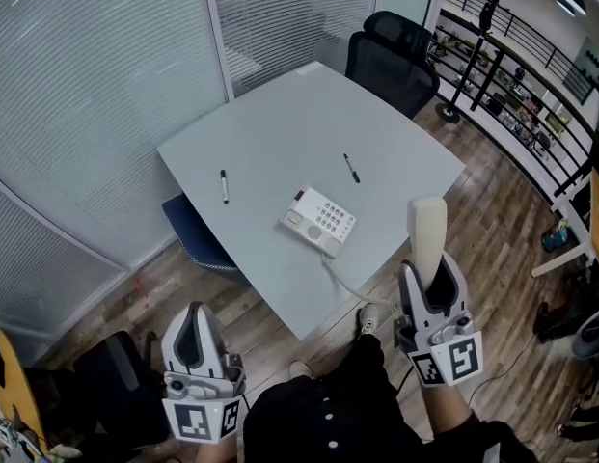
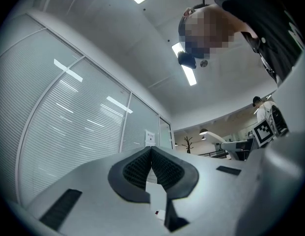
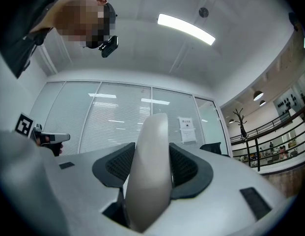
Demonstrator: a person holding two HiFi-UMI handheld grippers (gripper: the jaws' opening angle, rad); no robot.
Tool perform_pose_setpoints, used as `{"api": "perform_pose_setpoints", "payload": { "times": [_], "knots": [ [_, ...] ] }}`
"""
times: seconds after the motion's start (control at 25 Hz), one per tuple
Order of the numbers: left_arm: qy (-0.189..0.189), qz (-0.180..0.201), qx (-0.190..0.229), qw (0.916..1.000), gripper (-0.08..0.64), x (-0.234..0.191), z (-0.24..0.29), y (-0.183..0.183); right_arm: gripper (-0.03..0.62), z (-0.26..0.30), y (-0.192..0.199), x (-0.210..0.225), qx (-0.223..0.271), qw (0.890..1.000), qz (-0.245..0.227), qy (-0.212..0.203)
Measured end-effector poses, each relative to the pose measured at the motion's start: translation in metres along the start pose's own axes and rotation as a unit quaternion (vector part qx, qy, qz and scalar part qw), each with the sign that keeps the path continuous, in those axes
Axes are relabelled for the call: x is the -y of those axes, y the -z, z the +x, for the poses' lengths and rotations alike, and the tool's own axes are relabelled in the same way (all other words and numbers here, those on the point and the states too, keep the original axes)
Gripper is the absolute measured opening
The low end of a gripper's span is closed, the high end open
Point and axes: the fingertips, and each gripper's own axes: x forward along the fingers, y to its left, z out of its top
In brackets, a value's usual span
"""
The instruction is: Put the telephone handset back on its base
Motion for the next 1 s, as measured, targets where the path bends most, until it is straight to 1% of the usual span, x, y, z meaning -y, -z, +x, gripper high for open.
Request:
{"api": "perform_pose_setpoints", "payload": {
  "times": [0.28, 0.4, 0.64, 0.8, 1.0],
  "knots": [
    [-0.028, 0.009, -0.006, 0.9995, 0.015, 0.006, 0.018, 0.009, 0.232, 0.033, 0.01, 0.022, -0.004, 1.0, 0.011, -0.028],
    [-0.049, 0.012, -0.01, 0.9987, 0.015, 0.009, 0.027, 0.016, 0.232, 0.049, 0.018, 0.033, -0.013, 0.999, 0.016, -0.048],
    [-0.094, 0.01, -0.018, 0.9953, 0.015, 0.014, 0.042, 0.027, 0.232, 0.083, 0.031, 0.049, -0.034, 0.995, 0.018, -0.094],
    [-0.113, 0.018, -0.022, 0.9933, 0.015, 0.017, 0.052, 0.03, 0.232, 0.103, 0.034, 0.057, -0.04, 0.992, 0.017, -0.12],
    [-0.13, 0.029, -0.027, 0.9908, 0.015, 0.017, 0.062, 0.031, 0.232, 0.121, 0.043, 0.063, -0.048, 0.988, 0.021, -0.143]
  ]
}}
